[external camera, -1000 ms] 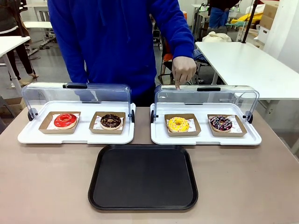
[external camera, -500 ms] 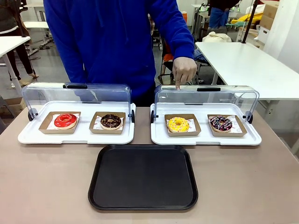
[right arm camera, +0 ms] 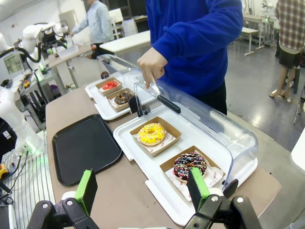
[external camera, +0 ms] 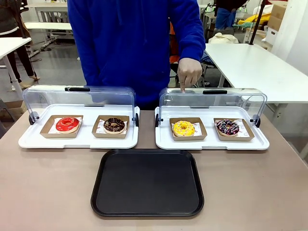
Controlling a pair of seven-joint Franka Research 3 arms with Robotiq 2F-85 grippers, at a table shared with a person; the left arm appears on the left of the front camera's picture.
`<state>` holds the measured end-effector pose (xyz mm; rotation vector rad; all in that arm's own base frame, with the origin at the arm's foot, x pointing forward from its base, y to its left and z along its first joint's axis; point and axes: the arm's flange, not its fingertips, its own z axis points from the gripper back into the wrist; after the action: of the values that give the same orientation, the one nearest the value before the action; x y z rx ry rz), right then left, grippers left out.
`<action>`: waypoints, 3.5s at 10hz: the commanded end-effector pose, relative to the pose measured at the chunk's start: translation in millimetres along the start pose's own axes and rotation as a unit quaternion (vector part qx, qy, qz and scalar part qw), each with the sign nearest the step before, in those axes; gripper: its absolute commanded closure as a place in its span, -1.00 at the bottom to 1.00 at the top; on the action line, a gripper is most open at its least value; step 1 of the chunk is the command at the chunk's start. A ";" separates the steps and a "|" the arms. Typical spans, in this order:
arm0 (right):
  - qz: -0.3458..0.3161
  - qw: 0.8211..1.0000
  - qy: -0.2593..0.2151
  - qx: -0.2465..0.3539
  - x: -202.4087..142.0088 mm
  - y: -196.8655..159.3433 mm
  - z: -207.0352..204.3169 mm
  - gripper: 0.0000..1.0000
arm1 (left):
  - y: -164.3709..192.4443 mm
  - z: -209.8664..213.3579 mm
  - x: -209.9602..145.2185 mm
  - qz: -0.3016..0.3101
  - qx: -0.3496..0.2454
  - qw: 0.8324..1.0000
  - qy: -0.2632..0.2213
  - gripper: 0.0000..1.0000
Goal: Move the third donut from the left to the tray.
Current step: Pick up the Paper togo box containing the Donut indicated by the person and place it on the Handle tray.
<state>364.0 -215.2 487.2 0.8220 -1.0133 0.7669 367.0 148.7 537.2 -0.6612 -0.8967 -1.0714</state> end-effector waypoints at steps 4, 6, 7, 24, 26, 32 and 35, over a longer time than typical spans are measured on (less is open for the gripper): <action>0.053 0.995 0.081 0.011 29.0 10.7 -80.5 -1.00 | 0.9 -0.3 1.0 -0.012 -0.003 1.000 -0.012 -1.00; 0.091 0.986 0.140 0.000 24.8 28.0 -146.7 -1.00 | 0.9 -0.3 1.0 -0.012 -0.003 1.000 -0.012 -1.00; 0.113 0.979 0.172 -0.009 21.1 34.1 -179.6 -1.00 | 0.9 -0.3 1.0 -0.012 -0.003 1.000 -0.012 -1.00; 0.290 0.862 0.406 -0.094 -12.1 69.6 -365.5 -1.00 | 0.9 -0.3 1.0 -0.012 -0.003 1.000 -0.012 -1.00; 0.299 0.849 0.426 -0.097 -15.8 64.4 -386.1 -1.00 | 0.9 -0.3 1.0 -0.012 -0.003 1.000 -0.012 -1.00; 0.336 0.813 0.465 -0.095 -24.8 44.1 -419.0 -1.00 | 0.9 -0.3 1.0 -0.012 -0.003 1.000 -0.012 -1.00; 0.339 0.808 0.474 -0.084 -26.6 35.6 -426.3 -1.00 | 0.9 -0.3 1.0 -0.012 -0.003 1.000 -0.012 -1.00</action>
<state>492.4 156.7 341.9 -0.1696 -0.4238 1.4872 368.0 149.4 535.8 -0.6623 -0.8945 -1.0766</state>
